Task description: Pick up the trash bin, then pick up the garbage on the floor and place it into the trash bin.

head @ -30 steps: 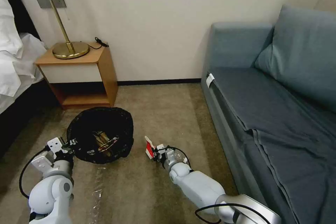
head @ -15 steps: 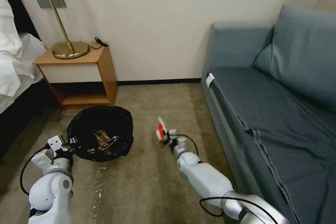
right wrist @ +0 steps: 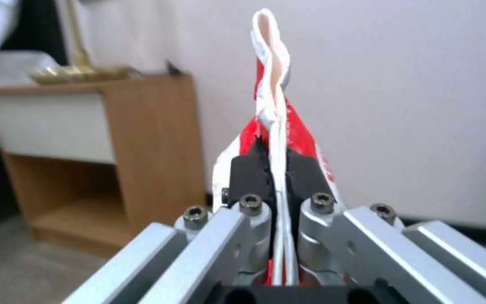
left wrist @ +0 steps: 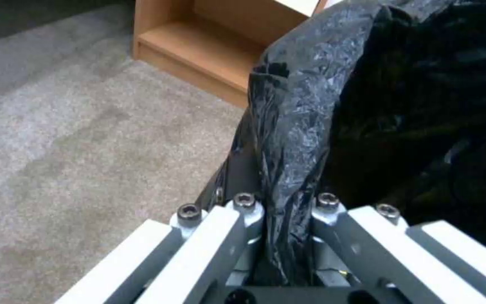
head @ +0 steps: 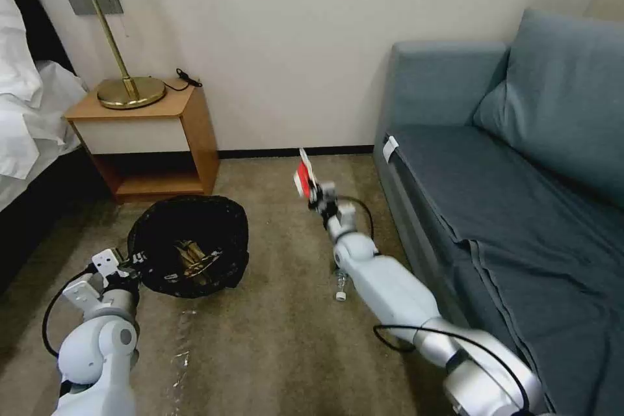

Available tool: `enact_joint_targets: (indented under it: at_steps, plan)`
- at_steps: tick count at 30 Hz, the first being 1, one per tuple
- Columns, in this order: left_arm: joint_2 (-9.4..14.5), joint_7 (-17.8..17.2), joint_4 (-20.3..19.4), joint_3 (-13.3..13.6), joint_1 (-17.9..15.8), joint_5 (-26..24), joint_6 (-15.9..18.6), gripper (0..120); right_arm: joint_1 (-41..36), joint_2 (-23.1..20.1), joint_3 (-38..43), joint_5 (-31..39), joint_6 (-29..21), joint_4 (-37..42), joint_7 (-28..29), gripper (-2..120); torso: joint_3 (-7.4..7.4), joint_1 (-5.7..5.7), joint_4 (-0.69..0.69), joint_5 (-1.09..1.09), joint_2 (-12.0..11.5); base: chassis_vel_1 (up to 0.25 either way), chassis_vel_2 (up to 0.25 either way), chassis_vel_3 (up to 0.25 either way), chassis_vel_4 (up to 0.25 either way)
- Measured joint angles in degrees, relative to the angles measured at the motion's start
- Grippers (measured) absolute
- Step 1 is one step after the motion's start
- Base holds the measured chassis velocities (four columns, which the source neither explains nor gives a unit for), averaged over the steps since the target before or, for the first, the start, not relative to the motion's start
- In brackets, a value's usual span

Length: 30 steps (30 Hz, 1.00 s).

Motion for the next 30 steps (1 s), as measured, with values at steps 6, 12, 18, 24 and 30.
enact_joint_targets:
  at_steps: [6,12,18,24,30]
  plan:
    - [0.21,0.16,1.45,0.33,-1.61,0.11,-0.24,3,1.49,-0.77,-7.19,2.00,-2.16,11.83,5.35,1,0.00,0.00,0.02,0.00,0.00,0.000,0.000,0.000,0.000]
    - [-0.07,0.11,1.76,0.81,-1.80,-0.10,-0.18,3,1.79,-1.32,-15.21,3.37,-4.05,20.84,10.20,1,0.00,0.00,0.01,0.00,0.00,0.000,0.000,0.000,0.000]
    - [-0.23,-2.61,0.92,1.32,-2.13,-1.82,2.35,3,1.93,-1.48,-21.20,3.23,-4.47,22.59,11.67,1,0.00,0.00,0.01,0.00,0.00,0.000,0.000,0.000,0.000]
    - [-0.26,-4.94,0.26,1.46,-2.56,-2.43,4.09,3,-0.02,-1.17,-23.29,2.54,-4.31,22.73,11.76,1,-0.01,0.00,0.01,0.00,0.00,0.000,0.000,0.000,0.000]
    - [-0.53,-5.42,0.14,1.53,-2.61,-2.44,4.44,3,-2.92,-1.26,-23.98,0.78,-3.46,21.40,10.81,1,0.00,0.00,0.01,0.00,0.00,0.000,0.000,0.000,0.000]
